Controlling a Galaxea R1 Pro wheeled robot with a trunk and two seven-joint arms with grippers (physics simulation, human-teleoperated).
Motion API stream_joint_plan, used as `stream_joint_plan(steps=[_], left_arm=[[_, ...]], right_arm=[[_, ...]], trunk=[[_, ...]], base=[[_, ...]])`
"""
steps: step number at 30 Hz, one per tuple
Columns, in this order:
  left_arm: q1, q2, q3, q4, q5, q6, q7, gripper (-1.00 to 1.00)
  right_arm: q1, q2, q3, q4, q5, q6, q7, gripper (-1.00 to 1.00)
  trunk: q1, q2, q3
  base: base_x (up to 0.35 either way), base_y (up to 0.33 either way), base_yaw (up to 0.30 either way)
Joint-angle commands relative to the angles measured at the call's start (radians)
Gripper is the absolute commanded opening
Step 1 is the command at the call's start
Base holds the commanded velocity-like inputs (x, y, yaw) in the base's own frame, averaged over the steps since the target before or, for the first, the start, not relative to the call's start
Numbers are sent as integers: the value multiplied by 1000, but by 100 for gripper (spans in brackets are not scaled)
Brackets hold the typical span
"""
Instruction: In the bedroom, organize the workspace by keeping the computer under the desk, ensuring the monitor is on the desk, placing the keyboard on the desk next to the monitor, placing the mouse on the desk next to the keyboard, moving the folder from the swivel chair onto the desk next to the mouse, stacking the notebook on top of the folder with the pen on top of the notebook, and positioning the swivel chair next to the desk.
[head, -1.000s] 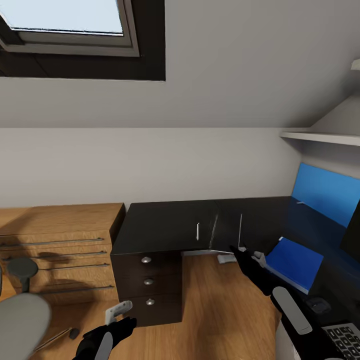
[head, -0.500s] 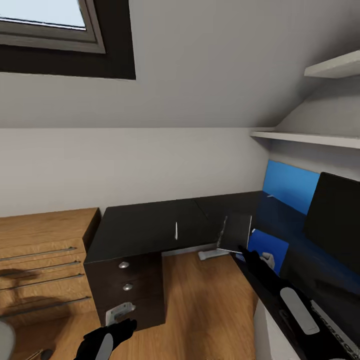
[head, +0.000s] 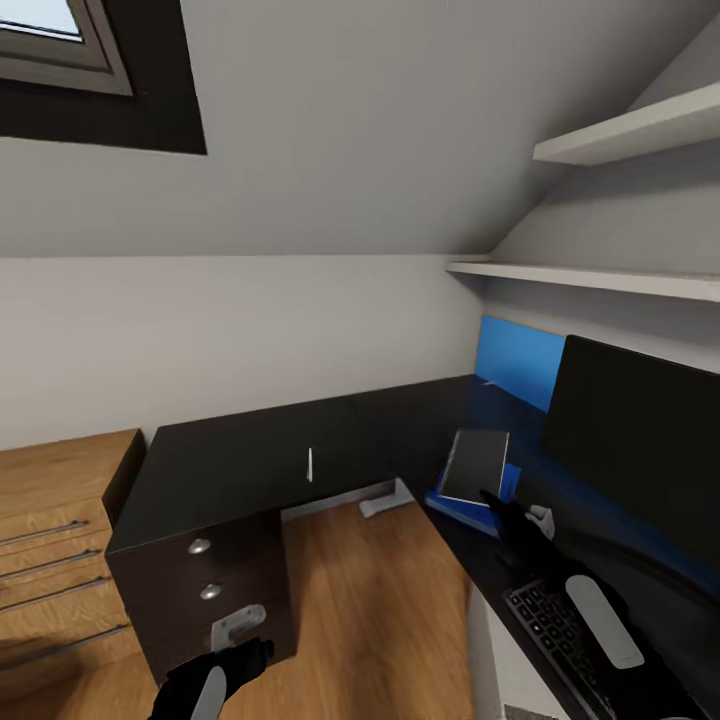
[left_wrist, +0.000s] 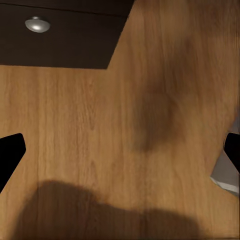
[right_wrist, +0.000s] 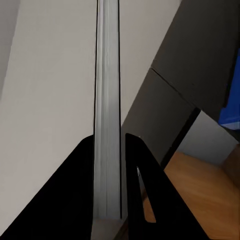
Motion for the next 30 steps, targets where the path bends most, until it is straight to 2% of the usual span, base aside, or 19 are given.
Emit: stream_joint_plan(steps=[1, 7, 10, 30], left_arm=[[0, -1, 1, -2, 11, 4, 7, 100], [0, -1, 1, -2, 11, 4, 7, 100], [-2, -11, 0, 15, 11, 4, 7, 100], [-2, -18, -2, 25, 12, 4, 7, 100]], right_arm=[[-1, 0, -2, 0, -12, 10, 4, -100], [-1, 2, -2, 0, -14, 13, 5, -100], [-1, 16, -3, 2, -12, 13, 11, -100], [-1, 8, -5, 3, -11, 14, 41, -100]], trunk=[[0, -1, -1], [0, -1, -1], [0, -1, -1], [0, -1, -1]], base=[[0, 0, -296], [0, 0, -115], [0, 0, 0], [0, 0, 0]])
